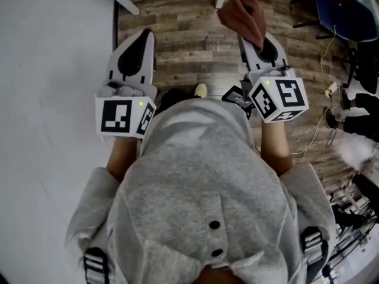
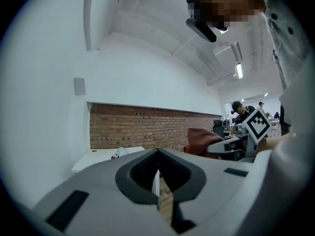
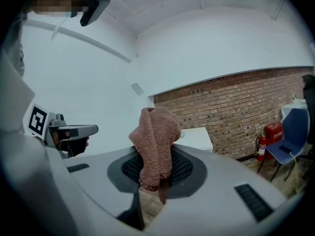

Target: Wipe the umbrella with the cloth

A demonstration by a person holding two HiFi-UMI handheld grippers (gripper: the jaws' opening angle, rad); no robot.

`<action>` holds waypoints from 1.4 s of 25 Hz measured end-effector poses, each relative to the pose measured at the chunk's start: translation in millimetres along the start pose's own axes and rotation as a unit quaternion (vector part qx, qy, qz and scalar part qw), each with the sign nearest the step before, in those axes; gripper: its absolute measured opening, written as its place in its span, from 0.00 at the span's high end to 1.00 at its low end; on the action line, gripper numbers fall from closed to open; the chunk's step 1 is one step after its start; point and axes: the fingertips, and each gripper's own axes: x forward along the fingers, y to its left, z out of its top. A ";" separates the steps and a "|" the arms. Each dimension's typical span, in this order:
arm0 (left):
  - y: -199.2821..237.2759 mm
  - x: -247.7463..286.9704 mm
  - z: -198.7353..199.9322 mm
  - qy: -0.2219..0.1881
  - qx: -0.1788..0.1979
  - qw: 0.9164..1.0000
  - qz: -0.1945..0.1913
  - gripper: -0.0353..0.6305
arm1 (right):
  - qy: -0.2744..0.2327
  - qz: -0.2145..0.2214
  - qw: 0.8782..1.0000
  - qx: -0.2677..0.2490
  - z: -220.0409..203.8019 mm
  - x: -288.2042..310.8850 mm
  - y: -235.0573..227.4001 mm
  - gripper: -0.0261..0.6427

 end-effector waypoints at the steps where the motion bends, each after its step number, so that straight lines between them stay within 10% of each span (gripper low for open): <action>1: -0.9 0.1 0.7 0.000 0.001 1.000 0.001 0.92 | -0.001 0.004 1.000 0.001 0.0 0.1 0.8 0.84; 19: 16.8 31.4 4.9 -0.008 0.004 1.000 -0.015 0.92 | 0.006 0.009 1.000 -0.011 5.5 32.7 4.1 0.84; 35: 139.9 139.3 -10.4 0.008 -0.021 1.000 -0.003 0.92 | 0.033 0.015 0.999 -0.021 25.5 190.3 -14.2 0.84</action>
